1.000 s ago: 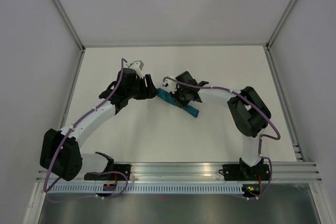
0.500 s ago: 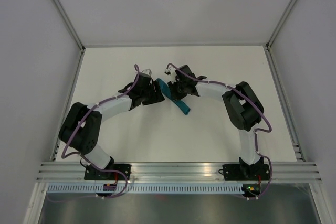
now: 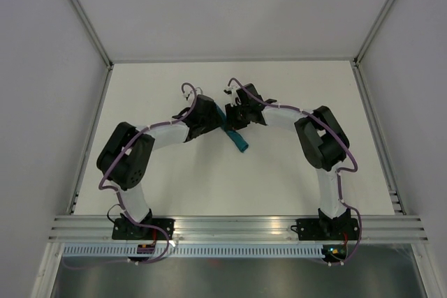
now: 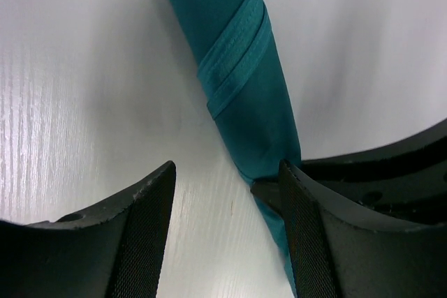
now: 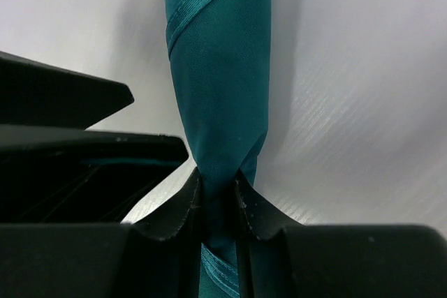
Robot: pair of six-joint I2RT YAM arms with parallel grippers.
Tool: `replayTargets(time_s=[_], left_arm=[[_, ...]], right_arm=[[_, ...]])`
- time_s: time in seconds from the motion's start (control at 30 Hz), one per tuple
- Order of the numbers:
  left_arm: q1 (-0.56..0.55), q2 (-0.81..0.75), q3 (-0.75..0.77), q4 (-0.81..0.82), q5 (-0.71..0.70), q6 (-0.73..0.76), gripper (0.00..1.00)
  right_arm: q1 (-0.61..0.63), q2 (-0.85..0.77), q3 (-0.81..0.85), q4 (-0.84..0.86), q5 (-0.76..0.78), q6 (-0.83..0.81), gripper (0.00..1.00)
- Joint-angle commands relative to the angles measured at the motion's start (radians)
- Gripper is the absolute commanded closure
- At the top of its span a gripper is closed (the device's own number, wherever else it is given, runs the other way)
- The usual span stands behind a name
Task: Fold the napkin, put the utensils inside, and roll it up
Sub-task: Roll the napkin with the utensil
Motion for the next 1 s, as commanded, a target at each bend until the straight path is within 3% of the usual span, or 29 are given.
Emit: replayTargets(time_s=[0.0, 0.33, 0.67, 0.77, 0.97], left_arm=[[-0.007, 0.029, 0.056, 0.040, -0.102, -0.089, 0.35], [-0.007, 0.141, 0.171, -0.006, -0.150, -0.097, 0.40], [-0.005, 0.217, 0.266, -0.081, -0.151, -0.062, 0.55], [-0.005, 0.236, 0.286, -0.089, -0.139, -0.036, 0.67], [-0.005, 0.265, 0.321, -0.114, -0.119, 0.030, 0.75]], right_arm=[[0.000, 0.110, -0.057, -0.166, 0.016, 0.036, 0.85], [-0.024, 0.124, -0.058, -0.160, -0.029, 0.061, 0.84], [-0.032, 0.109, -0.052, -0.158, -0.042, 0.055, 0.84], [-0.032, 0.095, -0.048, -0.166, -0.039, 0.038, 0.75], [-0.031, 0.064, -0.029, -0.196, -0.033, 0.006, 0.50]])
